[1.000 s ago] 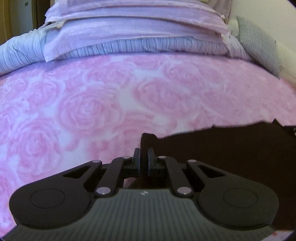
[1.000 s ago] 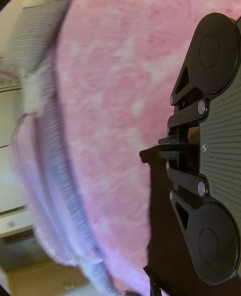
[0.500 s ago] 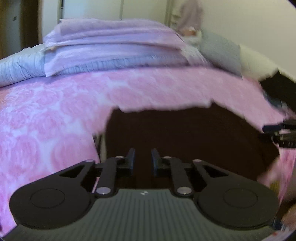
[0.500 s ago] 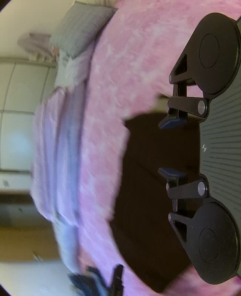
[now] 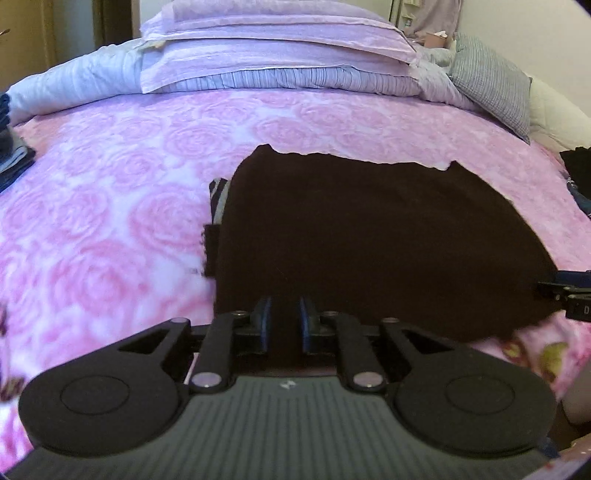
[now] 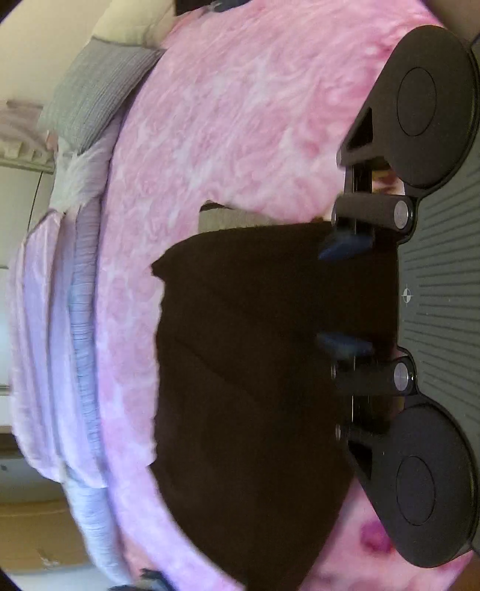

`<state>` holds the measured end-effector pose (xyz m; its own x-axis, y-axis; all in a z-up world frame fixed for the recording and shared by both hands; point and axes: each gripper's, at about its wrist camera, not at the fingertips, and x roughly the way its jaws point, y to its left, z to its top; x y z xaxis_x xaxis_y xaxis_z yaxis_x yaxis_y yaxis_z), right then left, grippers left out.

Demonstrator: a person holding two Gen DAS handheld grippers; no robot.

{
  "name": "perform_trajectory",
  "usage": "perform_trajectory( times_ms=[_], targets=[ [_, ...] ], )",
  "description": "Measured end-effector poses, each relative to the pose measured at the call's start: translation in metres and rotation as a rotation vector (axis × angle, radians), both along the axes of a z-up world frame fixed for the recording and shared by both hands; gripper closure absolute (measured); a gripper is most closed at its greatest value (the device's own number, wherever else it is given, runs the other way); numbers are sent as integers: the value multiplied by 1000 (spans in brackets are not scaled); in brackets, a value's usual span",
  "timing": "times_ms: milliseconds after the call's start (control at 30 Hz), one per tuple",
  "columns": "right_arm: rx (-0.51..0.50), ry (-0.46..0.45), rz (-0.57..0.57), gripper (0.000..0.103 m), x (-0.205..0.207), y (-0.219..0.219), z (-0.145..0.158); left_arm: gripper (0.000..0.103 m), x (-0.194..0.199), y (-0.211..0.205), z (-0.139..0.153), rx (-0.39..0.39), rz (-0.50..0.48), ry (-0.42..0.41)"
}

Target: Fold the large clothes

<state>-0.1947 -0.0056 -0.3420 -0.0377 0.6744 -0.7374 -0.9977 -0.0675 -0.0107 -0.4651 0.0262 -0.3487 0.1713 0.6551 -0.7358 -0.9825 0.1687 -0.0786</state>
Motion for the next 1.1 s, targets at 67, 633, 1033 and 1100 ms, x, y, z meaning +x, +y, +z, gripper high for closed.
perform_trajectory(
  times_ms=[67, 633, 1033, 1100],
  targets=[
    [14, 30, 7, 35, -8, -20, 14, 86, 4, -20, 10, -11, 4, -15],
    [123, 140, 27, 34, -47, -153, 77, 71, 16, -159, 76, 84, -12, 23],
    [94, 304, -95, 34, -19, -133, 53, 70, 5, -133, 50, 40, -2, 15],
    [68, 400, -149, 34, -7, -123, 41, 70, 1, -122, 41, 30, -2, 11]
  ],
)
